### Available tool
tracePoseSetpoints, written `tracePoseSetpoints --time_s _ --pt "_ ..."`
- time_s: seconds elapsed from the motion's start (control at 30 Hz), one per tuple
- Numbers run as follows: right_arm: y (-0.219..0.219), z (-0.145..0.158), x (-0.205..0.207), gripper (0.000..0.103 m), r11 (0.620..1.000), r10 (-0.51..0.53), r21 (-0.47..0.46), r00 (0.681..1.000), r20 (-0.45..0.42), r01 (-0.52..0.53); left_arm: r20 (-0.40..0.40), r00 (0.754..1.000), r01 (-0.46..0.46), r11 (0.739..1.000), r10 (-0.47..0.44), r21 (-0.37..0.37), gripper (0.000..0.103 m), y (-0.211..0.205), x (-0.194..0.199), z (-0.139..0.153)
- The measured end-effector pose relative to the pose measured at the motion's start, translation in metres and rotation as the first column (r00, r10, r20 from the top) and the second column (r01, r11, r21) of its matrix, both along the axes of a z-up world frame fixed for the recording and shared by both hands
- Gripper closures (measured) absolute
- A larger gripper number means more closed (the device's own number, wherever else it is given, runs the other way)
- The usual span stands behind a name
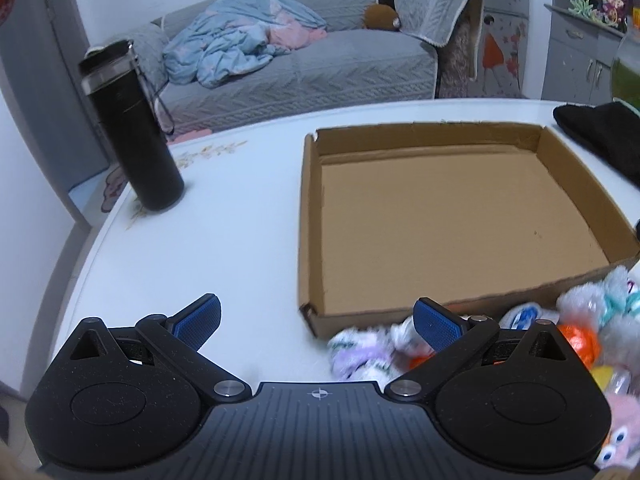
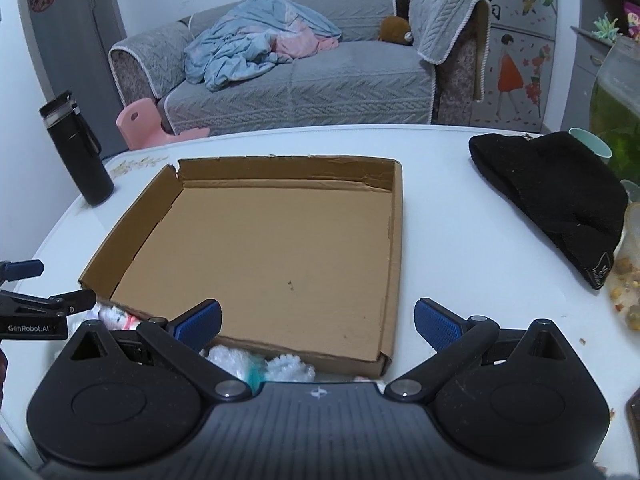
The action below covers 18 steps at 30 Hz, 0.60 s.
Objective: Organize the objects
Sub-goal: 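Move both tools toward the pile of bundles beside the cardboard tray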
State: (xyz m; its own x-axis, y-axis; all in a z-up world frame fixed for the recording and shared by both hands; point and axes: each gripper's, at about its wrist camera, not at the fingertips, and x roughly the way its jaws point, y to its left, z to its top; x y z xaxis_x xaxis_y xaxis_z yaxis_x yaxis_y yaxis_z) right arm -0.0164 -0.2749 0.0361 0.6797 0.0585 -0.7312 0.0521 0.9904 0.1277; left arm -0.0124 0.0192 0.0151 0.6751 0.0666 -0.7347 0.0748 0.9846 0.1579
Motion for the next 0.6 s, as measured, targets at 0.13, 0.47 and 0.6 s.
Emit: tracePoseSetpoints --time_s 0.13,0.47,0.6 --pt "-0.009 0.001 -0.007 0.0 1.0 -0.017 -0.016 1.0 -0.02 0.017 -0.002 1.0 0.002 1.0 -0.002 -0.008 0.001 0.01 -0.006 0.001" --pt "-0.009 0.003 -0.015 0.0 0.996 -0.047 -0.076 0.997 -0.055 0.043 -0.048 0.999 0.023 0.998 -0.026 -0.054 0.001 0.014 -0.004 -0.015" --pt "-0.015 -0.002 -0.016 0.001 0.995 -0.064 -0.078 0.995 -0.071 0.058 -0.059 0.998 0.025 0.999 -0.028 -0.04 0.001 0.017 -0.006 -0.018"
